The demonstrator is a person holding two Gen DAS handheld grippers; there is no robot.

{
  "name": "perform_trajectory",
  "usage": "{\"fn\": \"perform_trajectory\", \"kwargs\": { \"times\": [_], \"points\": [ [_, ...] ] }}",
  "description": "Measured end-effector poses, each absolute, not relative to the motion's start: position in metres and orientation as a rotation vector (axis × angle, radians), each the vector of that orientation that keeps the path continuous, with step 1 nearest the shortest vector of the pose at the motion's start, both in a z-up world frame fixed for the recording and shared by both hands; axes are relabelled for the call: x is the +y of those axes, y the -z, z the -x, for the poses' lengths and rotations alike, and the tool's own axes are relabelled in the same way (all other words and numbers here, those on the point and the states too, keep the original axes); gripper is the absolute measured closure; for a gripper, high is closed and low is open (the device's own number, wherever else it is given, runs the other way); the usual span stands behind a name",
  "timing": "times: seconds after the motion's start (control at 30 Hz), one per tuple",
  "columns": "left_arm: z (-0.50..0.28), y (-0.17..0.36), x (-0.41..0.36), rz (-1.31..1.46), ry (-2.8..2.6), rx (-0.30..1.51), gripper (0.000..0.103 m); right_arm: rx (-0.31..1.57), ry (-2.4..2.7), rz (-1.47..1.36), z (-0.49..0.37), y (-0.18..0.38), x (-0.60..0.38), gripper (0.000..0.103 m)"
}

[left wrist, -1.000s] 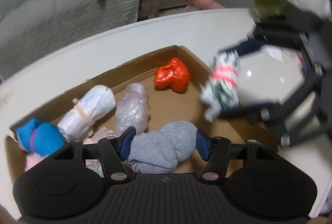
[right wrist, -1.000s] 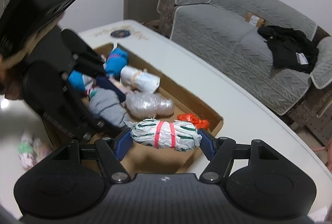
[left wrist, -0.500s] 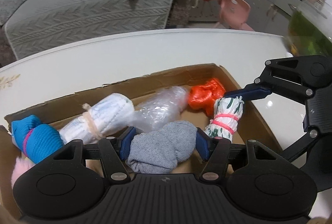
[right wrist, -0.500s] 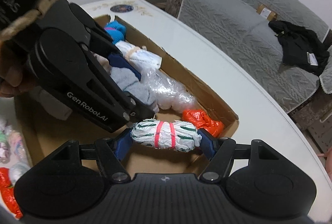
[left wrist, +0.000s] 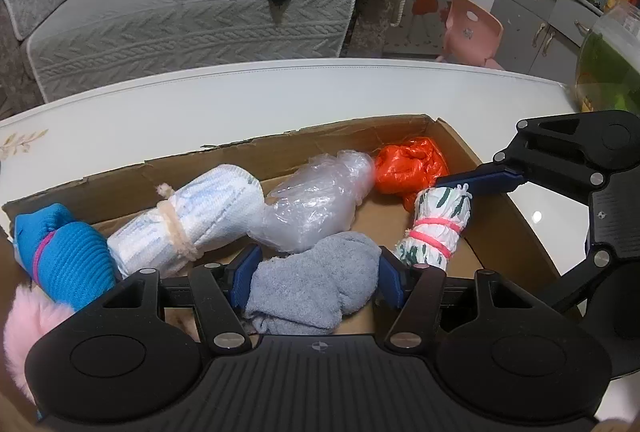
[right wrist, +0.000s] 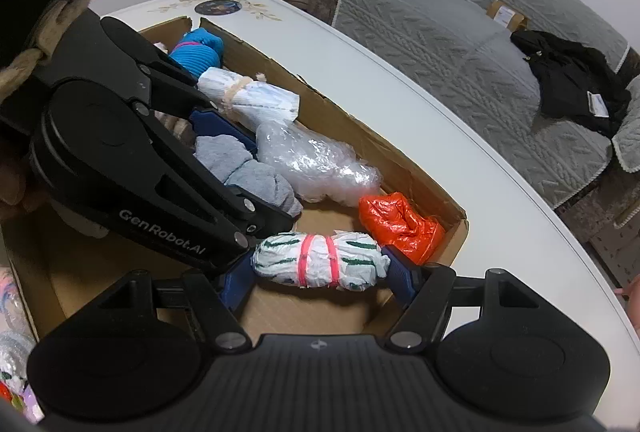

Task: Organize objects
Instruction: 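Lower both socks into the tray and open both tools to release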

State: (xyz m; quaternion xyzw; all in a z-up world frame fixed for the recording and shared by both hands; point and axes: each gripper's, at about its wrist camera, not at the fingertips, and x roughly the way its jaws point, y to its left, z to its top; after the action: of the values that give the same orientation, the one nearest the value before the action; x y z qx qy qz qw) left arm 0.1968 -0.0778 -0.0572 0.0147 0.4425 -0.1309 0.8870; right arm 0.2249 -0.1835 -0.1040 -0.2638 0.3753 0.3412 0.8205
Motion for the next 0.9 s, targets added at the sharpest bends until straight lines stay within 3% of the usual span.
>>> {"fn": "perform_trajectory", "kwargs": {
  "times": [0.47,0.77,0.9],
  "points": [
    [-0.1954,0.0573,-0.0790,-0.032,0.261,0.939,0.030,0.812,-0.727,0.591,-0.2255,0.1038,-0.1824,0.037],
    [-0.1912,0.0558,-0.0744,-0.001,0.274,0.949,0.022,0.792,-0.726,0.619,-0.2200,0.1035,-0.1766,0.015],
    [-0.1899,0.0551,-0.0720,0.020,0.277,0.954,0.021,0.787,-0.723,0.618,-0.2189,0.1004,-0.1775,0.013]
  ]
}}
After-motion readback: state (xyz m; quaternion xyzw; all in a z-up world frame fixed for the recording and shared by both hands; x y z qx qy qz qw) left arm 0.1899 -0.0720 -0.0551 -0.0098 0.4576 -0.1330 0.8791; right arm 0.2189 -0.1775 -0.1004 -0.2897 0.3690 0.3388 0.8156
